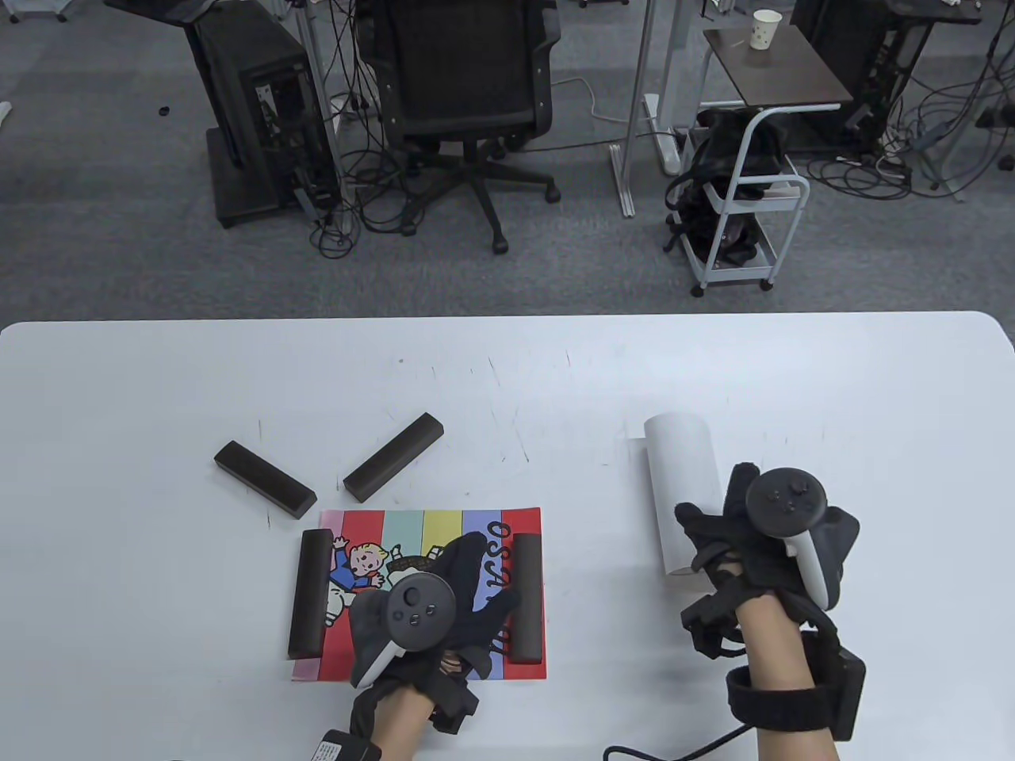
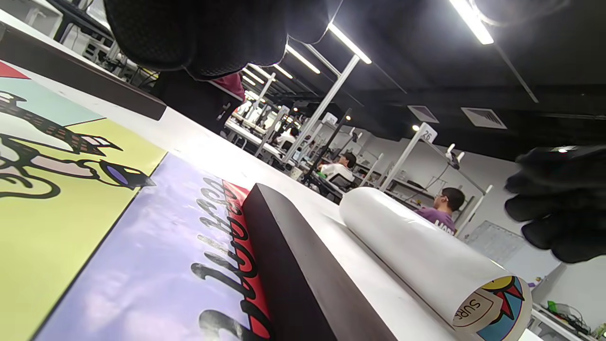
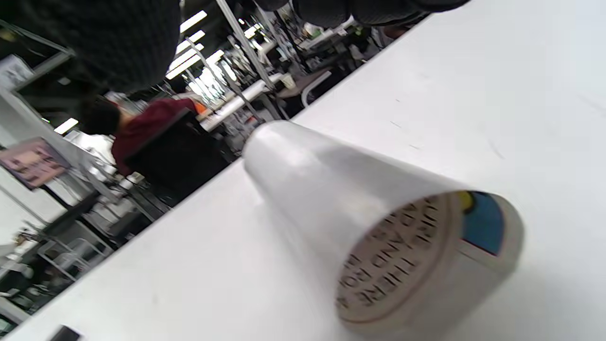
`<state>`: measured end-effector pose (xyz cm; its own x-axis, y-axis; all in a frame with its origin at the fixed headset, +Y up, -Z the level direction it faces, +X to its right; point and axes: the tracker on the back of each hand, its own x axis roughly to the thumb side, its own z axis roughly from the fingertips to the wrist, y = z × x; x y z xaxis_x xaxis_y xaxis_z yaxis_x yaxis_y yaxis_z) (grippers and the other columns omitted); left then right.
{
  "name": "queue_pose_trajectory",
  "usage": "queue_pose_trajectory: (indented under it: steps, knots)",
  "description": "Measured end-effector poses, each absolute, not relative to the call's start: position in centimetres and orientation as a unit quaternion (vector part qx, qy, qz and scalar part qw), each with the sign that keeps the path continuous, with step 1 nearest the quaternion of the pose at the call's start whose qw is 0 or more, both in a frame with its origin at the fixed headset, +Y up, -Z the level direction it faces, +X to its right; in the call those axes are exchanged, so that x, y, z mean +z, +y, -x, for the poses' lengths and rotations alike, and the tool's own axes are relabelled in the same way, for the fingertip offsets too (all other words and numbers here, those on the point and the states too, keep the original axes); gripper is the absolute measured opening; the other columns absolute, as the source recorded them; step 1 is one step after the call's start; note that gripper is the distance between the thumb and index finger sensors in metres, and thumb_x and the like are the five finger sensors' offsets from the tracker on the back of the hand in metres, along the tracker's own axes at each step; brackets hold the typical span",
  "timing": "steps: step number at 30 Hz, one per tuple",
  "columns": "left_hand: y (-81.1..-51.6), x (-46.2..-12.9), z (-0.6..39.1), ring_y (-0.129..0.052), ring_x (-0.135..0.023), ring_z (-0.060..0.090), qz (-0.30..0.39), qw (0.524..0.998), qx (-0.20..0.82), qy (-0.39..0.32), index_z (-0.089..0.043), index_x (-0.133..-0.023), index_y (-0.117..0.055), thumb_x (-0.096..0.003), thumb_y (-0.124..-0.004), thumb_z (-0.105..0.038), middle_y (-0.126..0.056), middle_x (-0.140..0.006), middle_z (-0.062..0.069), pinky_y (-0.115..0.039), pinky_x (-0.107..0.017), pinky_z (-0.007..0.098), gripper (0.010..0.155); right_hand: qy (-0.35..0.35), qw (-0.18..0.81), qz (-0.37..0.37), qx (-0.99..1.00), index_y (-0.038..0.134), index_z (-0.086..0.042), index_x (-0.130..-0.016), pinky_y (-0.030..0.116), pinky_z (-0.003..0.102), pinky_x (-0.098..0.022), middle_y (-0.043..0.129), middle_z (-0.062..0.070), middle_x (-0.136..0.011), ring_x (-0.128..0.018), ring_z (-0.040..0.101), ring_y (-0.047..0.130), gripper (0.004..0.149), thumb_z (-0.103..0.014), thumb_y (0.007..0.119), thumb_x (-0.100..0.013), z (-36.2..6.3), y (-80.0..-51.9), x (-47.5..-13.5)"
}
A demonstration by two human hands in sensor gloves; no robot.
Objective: Unroll posters and secure with paperweights
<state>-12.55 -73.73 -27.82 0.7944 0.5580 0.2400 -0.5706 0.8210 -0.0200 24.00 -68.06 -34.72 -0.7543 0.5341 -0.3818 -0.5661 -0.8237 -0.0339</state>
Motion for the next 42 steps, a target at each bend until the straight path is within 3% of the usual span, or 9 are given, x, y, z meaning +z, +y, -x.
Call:
queue_pose_trajectory:
  steps: [6,10,11,13,16,21,27,35,42]
  knots:
    - [-74.0,-27.9,12.2,-0.073,-0.096,0.041,-0.015,0.949,0.29,-0.124,-0.015,-0.106,-0.052,-0.042,-0.064,-0.067,-0.061,-0.107,0.017,-0.072,-0.064,0.053,0.084,0.139,0.244,0.25,0.927,0.017,-0.012,-0.101,0.044,0.065,-0.07,0.025,0.021,-0.11,-0.097,0.056,0.034,0.101,-0.06,0.081,-0.038,-24.0,-73.2,-37.2]
    - [-74.1,-27.8,12.2,-0.075,-0.095,0.041,-0.019,0.95,0.287,-0.123,-0.015,-0.106,-0.053,-0.0421,-0.064,-0.067,-0.062,-0.106,0.017,-0.072,-0.064,0.053,0.083,0.155,0.281,0.251,0.913,0.017,-0.009,-0.099,0.058,0.06,-0.066,0.031,0.023,-0.108,-0.094,0.053,0.05,0.102,-0.054,0.083,-0.035,-23.9,-75.8,-37.4]
    - [-74.1,-27.8,12.2,-0.075,-0.095,0.04,-0.019,0.95,0.286,-0.123,-0.015,-0.106,-0.053,-0.0421,-0.064,-0.067,-0.062,-0.106,0.017,-0.072,-0.064,0.053,0.083,0.142,0.283,0.251,0.915,0.02,-0.008,-0.099,0.059,0.057,-0.065,0.035,0.023,-0.107,-0.092,0.052,0.05,0.101,-0.051,0.085,-0.035,-23.9,-75.8,-37.4]
    - [-74.1,-27.8,12.2,-0.075,-0.095,0.04,-0.021,0.95,0.286,-0.123,-0.014,-0.106,-0.053,-0.0421,-0.064,-0.067,-0.062,-0.106,0.017,-0.072,-0.064,0.053,0.083,0.08,0.287,0.251,0.921,0.029,-0.007,-0.099,0.074,0.049,-0.055,0.053,0.022,-0.102,-0.08,0.042,0.076,0.096,-0.048,0.089,-0.036,-24.1,-75.4,-37.1]
    - [-74.1,-27.7,12.2,-0.076,-0.094,0.04,-0.021,0.951,0.283,-0.123,-0.015,-0.106,-0.054,-0.0421,-0.065,-0.067,-0.063,-0.106,0.017,-0.072,-0.063,0.053,0.083,0.063,0.336,0.25,0.906,0.036,-0.007,-0.099,0.079,0.046,-0.048,0.064,0.021,-0.097,-0.071,0.038,0.086,0.089,-0.043,0.09,-0.037,-24.7,-74.9,-36.3]
    - [-73.9,-27.8,12.3,-0.076,-0.094,0.04,-0.028,0.953,0.277,-0.123,-0.015,-0.105,-0.054,-0.042,-0.065,-0.067,-0.063,-0.105,0.017,-0.072,-0.063,0.053,0.083,0.025,0.35,0.192,0.917,0.04,-0.008,-0.099,0.08,0.047,-0.046,0.067,0.021,-0.096,-0.069,0.039,0.088,0.085,-0.034,0.09,-0.035,-24.8,-72.3,-34.3]
    - [-73.8,-27.7,12.2,-0.076,-0.094,0.04,-0.034,0.955,0.266,-0.124,-0.015,-0.106,-0.054,-0.042,-0.065,-0.067,-0.063,-0.106,0.017,-0.072,-0.063,0.053,0.083,0.04,0.359,0.115,0.926,0.039,-0.008,-0.099,0.08,0.047,-0.046,0.066,0.021,-0.096,-0.069,0.039,0.087,0.086,-0.043,0.088,-0.038,-22.8,-69.7,-30.8]
    - [-74.5,-27.8,11.4,-0.075,-0.095,0.041,-0.013,0.959,0.249,-0.134,-0.015,-0.106,-0.054,-0.0422,-0.065,-0.066,-0.062,-0.106,0.017,-0.072,-0.064,0.054,0.082,0.148,0.382,0.098,0.907,0.037,-0.007,-0.099,0.081,0.042,-0.044,0.066,0.022,-0.094,-0.065,0.036,0.088,0.086,-0.046,0.085,-0.039,-20.9,-73.7,-29.5]
    - [-73.1,-27.9,8.1,-0.07,-0.099,0.038,-0.002,0.97,0.152,-0.191,-0.021,-0.107,-0.052,-0.0435,-0.065,-0.063,-0.058,-0.11,0.011,-0.07,-0.066,0.052,0.077,0.166,0.315,0.126,0.926,0.04,-0.01,-0.1,0.083,0.039,-0.042,0.069,0.022,-0.09,-0.062,0.035,0.089,0.081,-0.049,0.079,-0.04,-20.5,-75.1,-29.3]
